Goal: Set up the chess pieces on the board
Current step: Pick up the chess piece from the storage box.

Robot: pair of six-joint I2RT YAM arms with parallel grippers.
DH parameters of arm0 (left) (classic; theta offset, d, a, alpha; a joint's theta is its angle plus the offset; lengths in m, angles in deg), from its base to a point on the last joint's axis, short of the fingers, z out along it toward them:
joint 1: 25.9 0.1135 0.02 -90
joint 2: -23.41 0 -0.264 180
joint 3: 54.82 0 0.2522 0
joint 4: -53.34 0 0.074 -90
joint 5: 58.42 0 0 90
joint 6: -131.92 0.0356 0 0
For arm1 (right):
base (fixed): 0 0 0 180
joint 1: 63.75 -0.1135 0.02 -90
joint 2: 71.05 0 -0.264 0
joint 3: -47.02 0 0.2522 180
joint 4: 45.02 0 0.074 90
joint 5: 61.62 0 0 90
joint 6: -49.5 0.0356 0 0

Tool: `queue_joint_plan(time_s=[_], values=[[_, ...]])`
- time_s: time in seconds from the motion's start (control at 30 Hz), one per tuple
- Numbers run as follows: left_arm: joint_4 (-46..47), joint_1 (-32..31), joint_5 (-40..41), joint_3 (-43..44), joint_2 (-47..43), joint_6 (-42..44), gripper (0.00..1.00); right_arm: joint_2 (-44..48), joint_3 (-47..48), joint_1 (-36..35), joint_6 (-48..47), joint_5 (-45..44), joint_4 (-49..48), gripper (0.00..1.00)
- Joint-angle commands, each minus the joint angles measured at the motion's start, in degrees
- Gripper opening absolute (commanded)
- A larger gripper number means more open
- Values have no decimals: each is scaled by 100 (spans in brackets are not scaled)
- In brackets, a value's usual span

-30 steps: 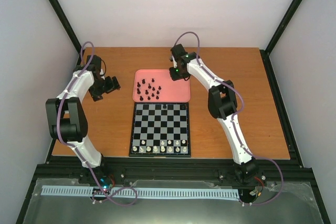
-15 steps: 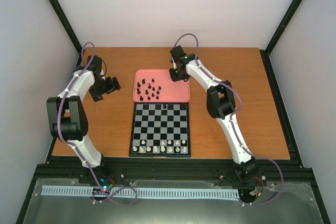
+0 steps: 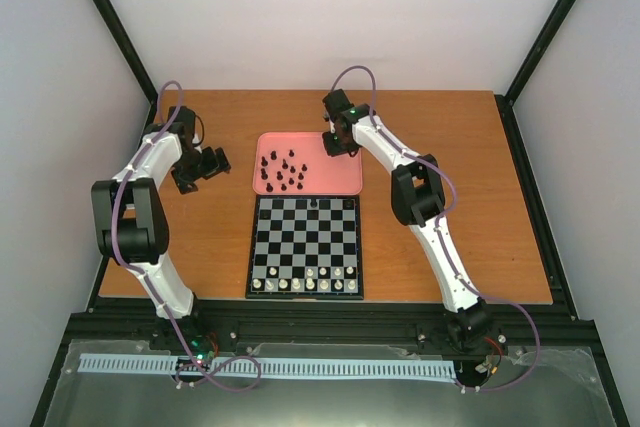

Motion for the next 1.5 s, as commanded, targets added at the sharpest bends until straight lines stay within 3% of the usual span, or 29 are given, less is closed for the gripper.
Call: queue_joint_plan(time_s=[0.0, 0.67, 0.8, 1.1, 1.27, 1.47], values=[[-24, -29, -60, 234, 73, 69, 100, -83, 177, 6, 41, -125, -24, 30], [-15, -29, -95, 247, 161, 60, 100, 1, 199, 6, 26, -152, -136, 30], [-18, -30, -97, 258, 178, 60, 100, -8, 195, 6, 34, -103, -144, 19], [-23, -29, -87, 266, 191, 62, 100, 67, 182, 6, 41, -36, -73, 10], [-9, -30, -79, 245, 156, 68, 100, 523, -33, -43, 104, 153, -2, 9], [15, -30, -65, 201, 104, 69, 100, 1829, -1313, -460, -36, 420, -361, 9]])
